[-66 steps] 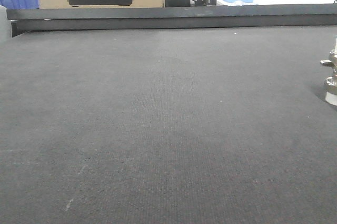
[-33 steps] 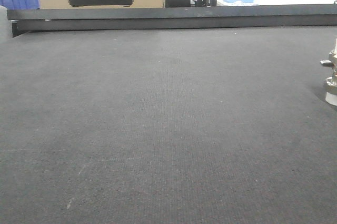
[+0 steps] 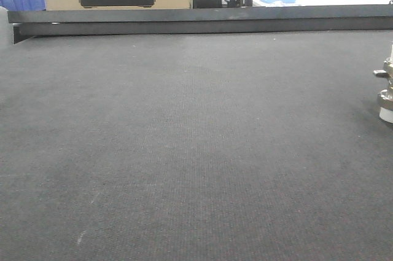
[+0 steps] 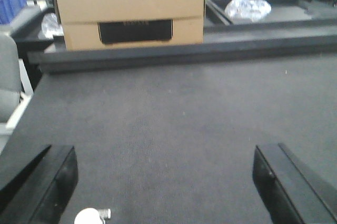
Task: Place valve from conveyor to right shelf box
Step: 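Lower the right gripper and close it on a silver valve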
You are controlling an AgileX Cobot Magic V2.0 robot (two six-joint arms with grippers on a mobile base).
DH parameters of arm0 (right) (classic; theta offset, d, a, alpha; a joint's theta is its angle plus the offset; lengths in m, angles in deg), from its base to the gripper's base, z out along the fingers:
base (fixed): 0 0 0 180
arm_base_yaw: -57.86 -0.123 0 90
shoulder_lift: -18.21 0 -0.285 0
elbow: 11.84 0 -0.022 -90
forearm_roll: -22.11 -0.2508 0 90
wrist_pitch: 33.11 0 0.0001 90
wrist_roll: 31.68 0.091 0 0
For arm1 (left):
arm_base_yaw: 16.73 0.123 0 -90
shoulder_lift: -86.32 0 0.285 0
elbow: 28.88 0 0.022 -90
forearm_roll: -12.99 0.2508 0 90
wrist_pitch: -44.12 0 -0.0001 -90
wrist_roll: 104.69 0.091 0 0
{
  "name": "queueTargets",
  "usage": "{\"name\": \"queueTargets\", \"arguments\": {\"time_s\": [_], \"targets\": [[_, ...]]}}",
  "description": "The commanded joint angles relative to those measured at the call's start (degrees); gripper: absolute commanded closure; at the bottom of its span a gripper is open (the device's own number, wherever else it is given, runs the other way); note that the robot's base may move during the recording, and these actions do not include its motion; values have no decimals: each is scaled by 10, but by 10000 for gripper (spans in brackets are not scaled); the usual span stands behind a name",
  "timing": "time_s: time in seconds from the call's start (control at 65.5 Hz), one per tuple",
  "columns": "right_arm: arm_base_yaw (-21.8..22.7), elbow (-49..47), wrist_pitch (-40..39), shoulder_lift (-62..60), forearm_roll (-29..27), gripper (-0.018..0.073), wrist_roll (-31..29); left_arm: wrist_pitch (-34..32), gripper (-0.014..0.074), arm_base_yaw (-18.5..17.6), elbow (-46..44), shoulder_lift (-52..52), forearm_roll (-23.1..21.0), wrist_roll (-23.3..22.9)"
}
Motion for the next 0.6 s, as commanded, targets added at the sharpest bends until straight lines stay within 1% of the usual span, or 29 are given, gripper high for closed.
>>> {"name": "queueTargets", "arguments": {"time_s": [0.0, 0.183, 0.397, 0.58], "targets": [[-8, -50, 59, 72, 9, -9, -28, 2, 15, -4, -6, 1, -6, -4], [-12, -121, 116, 186, 9, -9, -28, 6, 15, -4, -6, 1, -6, -4], [-12, -178, 179, 309, 9, -9, -28, 17, 15, -4, -6, 1, -6, -4], [-12, -188, 204, 390, 16, -9, -28, 18, 15, -4, -6, 1, -6, -4]]}}
